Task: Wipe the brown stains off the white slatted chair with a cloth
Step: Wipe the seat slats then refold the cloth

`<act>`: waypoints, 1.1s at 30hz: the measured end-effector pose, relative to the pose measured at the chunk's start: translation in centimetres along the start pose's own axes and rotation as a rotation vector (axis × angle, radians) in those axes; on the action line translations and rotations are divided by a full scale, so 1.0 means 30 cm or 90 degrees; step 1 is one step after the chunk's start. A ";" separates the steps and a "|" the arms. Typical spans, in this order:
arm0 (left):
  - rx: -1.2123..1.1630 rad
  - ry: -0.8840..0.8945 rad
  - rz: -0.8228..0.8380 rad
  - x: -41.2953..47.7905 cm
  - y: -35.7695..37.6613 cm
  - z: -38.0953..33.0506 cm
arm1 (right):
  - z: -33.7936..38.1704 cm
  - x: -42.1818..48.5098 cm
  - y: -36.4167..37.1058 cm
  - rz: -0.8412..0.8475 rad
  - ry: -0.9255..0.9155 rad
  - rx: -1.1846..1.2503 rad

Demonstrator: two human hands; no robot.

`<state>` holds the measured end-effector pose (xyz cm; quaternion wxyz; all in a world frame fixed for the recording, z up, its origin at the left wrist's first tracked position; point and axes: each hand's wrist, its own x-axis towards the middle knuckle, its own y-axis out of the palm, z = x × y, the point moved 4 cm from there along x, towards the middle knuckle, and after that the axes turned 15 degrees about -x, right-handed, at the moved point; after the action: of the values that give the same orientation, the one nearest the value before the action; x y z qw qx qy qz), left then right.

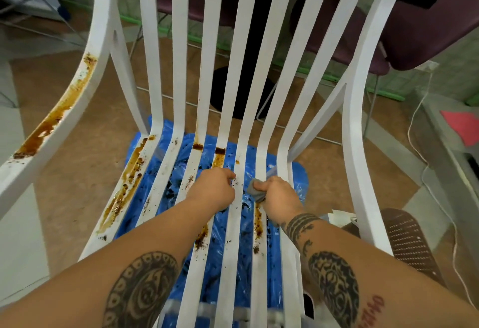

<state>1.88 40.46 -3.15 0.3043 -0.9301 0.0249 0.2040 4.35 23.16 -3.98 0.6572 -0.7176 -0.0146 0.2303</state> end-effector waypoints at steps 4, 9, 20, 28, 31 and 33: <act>0.069 0.002 0.038 -0.028 0.014 0.006 | -0.032 -0.007 -0.014 0.038 0.103 0.103; 0.085 0.001 0.042 -0.057 0.024 0.041 | 0.010 -0.052 -0.003 -0.029 0.115 0.108; 0.115 -0.001 0.065 -0.116 -0.004 -0.011 | 0.019 -0.085 -0.092 0.040 0.097 0.054; 0.028 -0.025 0.043 -0.154 0.017 0.020 | 0.033 -0.167 -0.059 0.135 -0.013 0.048; -0.009 0.000 0.023 -0.173 0.019 -0.002 | 0.028 -0.137 -0.092 0.163 -0.001 0.061; -0.058 0.032 0.026 -0.184 0.031 -0.024 | 0.037 -0.137 -0.075 0.163 0.027 0.178</act>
<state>-3.08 38.86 -0.97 0.2568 -0.9472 0.0422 0.1874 0.92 23.17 -0.59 0.7157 -0.6202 0.1227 0.2968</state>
